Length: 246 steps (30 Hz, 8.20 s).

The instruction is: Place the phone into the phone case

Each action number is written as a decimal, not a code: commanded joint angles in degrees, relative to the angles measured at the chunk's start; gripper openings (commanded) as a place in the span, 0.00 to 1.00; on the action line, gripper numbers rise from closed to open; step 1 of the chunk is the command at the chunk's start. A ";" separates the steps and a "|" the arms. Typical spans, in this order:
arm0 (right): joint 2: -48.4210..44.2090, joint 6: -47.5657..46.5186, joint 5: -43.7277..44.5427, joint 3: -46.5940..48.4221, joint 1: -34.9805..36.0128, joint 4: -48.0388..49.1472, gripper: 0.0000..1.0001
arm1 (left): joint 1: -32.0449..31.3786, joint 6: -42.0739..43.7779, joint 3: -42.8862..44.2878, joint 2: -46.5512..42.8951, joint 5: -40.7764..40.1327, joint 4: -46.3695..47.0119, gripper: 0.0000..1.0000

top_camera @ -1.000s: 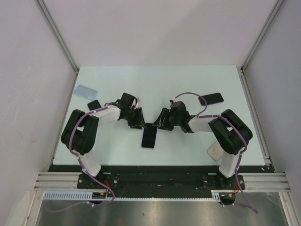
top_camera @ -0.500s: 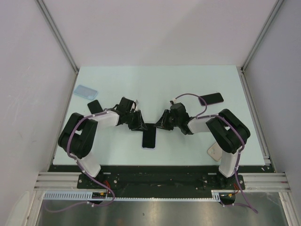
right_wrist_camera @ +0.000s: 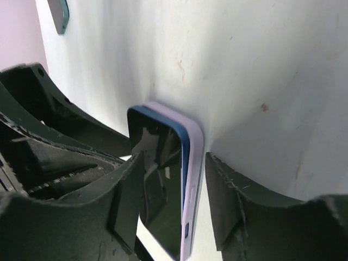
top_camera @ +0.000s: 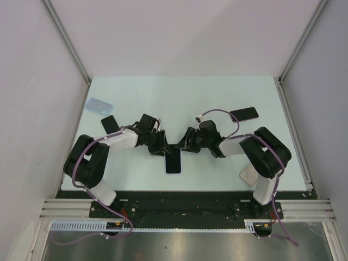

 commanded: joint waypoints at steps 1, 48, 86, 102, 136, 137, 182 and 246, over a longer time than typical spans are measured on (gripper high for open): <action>-4.36 -4.09 -0.94 -1.44 1.54 -7.16 0.56 | 0.46 1.94 3.50 -3.60 -1.24 -5.44 0.49; 8.19 13.57 -16.05 -10.58 -1.35 35.64 0.35 | 1.96 -7.01 -10.64 -1.92 16.51 12.57 0.27; -14.92 36.25 -34.95 -8.83 -3.11 64.29 0.03 | 12.15 -27.14 -17.94 -30.58 43.41 55.99 0.68; -12.29 36.25 -33.89 -8.56 -3.81 64.29 0.44 | 10.04 -15.38 -14.61 -29.18 39.55 39.57 0.00; -14.57 38.18 -28.18 -6.63 -2.76 64.47 0.43 | 7.32 -20.65 -15.13 -31.20 38.40 40.80 0.00; -14.48 38.18 -28.01 -6.54 -2.76 64.47 0.50 | 7.32 -18.03 -14.35 -31.28 38.05 39.14 0.00; -13.07 33.00 -36.44 -5.84 -2.32 63.42 0.37 | 5.92 -3.27 -8.02 -31.46 33.75 19.29 0.00; 13.21 -7.43 -11.23 19.03 -14.36 -1.00 0.31 | 8.64 17.15 -5.46 -37.88 -1.07 -9.40 0.88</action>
